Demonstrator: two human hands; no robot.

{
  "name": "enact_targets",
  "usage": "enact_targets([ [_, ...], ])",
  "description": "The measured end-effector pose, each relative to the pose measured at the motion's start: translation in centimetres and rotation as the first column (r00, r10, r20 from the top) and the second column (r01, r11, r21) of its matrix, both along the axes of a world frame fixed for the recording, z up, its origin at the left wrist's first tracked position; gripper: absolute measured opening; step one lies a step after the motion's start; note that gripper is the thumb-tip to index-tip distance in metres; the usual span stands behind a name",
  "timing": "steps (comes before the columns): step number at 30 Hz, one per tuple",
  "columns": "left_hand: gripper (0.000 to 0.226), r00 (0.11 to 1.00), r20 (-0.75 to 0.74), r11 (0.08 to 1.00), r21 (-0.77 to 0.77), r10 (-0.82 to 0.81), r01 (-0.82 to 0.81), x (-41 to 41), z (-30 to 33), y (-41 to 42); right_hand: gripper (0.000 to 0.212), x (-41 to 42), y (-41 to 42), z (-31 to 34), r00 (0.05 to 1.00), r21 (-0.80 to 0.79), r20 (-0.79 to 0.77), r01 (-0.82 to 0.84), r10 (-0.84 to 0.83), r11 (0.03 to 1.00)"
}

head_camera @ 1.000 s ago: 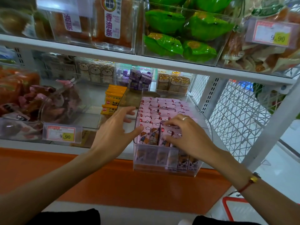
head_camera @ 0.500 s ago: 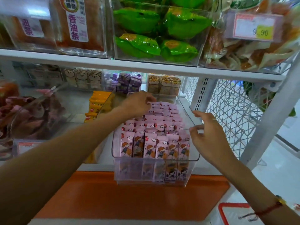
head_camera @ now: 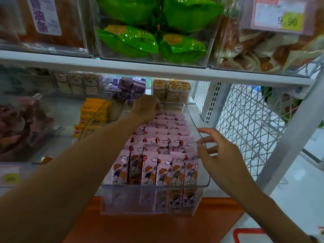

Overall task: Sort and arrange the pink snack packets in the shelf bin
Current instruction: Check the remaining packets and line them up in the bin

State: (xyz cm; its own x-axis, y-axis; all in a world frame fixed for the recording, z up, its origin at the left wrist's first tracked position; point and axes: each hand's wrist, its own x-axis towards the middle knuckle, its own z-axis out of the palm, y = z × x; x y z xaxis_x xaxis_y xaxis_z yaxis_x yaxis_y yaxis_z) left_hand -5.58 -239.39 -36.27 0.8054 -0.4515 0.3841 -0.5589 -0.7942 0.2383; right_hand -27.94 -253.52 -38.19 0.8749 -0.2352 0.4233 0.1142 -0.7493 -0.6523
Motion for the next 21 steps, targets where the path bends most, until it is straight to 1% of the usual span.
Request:
enact_targets([
  [2,0.015,0.997,0.075,0.999,-0.035,0.025,-0.023,-0.3,0.1,-0.3,0.035,0.0,0.1,0.0,1.000,-0.021,-0.008,-0.004,0.004,1.000],
  [4,0.017,0.992,0.110,0.990,-0.133,0.066,-0.051,-0.7,0.4,-0.4,0.036,-0.1,0.3,0.0,1.000,-0.052,-0.013,-0.002,0.002,0.999],
  [6,0.024,0.990,0.093,0.960,-0.268,0.106,-0.078,-1.1,1.0,-0.3,0.038,-0.2,0.3,0.2,1.000,-0.081,-0.019,-0.002,0.000,0.997],
  [7,0.026,0.994,0.048,0.933,-0.352,0.099,-0.076,-1.4,1.4,-0.1,0.038,-0.2,0.4,0.3,1.000,-0.096,-0.025,-0.003,0.001,0.995],
  [8,0.026,0.997,-0.006,0.888,-0.454,0.074,-0.069,-1.7,1.7,0.1,0.038,-0.2,0.4,0.5,0.999,-0.106,-0.033,-0.003,0.000,0.994],
  [10,0.021,0.993,-0.108,0.761,-0.641,0.043,-0.103,-2.8,2.5,0.6,0.039,-0.2,0.6,1.2,0.999,-0.134,-0.037,0.011,-0.016,0.991],
  [13,0.010,0.961,-0.273,0.526,-0.825,-0.051,-0.206,-5.5,3.0,1.8,0.040,-0.1,1.3,2.8,0.997,-0.227,0.037,0.068,-0.061,0.972],
  [14,0.012,0.948,-0.304,0.452,-0.861,-0.093,-0.232,-6.8,2.9,2.4,0.038,-0.1,1.9,3.5,0.996,-0.223,0.072,0.068,-0.053,0.973],
  [15,0.017,0.938,-0.326,0.407,-0.878,-0.121,-0.252,-8.2,2.8,3.0,0.036,0.0,2.6,4.2,0.995,-0.199,0.096,0.044,-0.025,0.979],
  [16,0.022,0.931,-0.340,0.395,-0.880,-0.133,-0.265,-9.7,2.8,3.6,0.035,0.1,3.6,4.7,0.995,-0.164,0.096,-0.001,0.017,0.987],
  [18,0.026,0.933,-0.321,0.396,-0.887,-0.162,-0.237,-13.1,2.7,5.1,0.041,0.2,5.7,5.2,0.992,-0.098,0.021,-0.120,0.122,0.988],
  [20,0.024,0.940,-0.262,0.370,-0.913,-0.218,-0.169,-16.1,2.7,6.7,0.051,0.2,7.6,4.8,0.976,-0.093,-0.057,-0.215,0.211,0.972],
  [21,0.023,0.940,-0.241,0.354,-0.924,-0.242,-0.146,-17.3,2.7,7.4,0.054,0.0,8.3,4.5,0.970,-0.098,-0.068,-0.240,0.234,0.966],
])
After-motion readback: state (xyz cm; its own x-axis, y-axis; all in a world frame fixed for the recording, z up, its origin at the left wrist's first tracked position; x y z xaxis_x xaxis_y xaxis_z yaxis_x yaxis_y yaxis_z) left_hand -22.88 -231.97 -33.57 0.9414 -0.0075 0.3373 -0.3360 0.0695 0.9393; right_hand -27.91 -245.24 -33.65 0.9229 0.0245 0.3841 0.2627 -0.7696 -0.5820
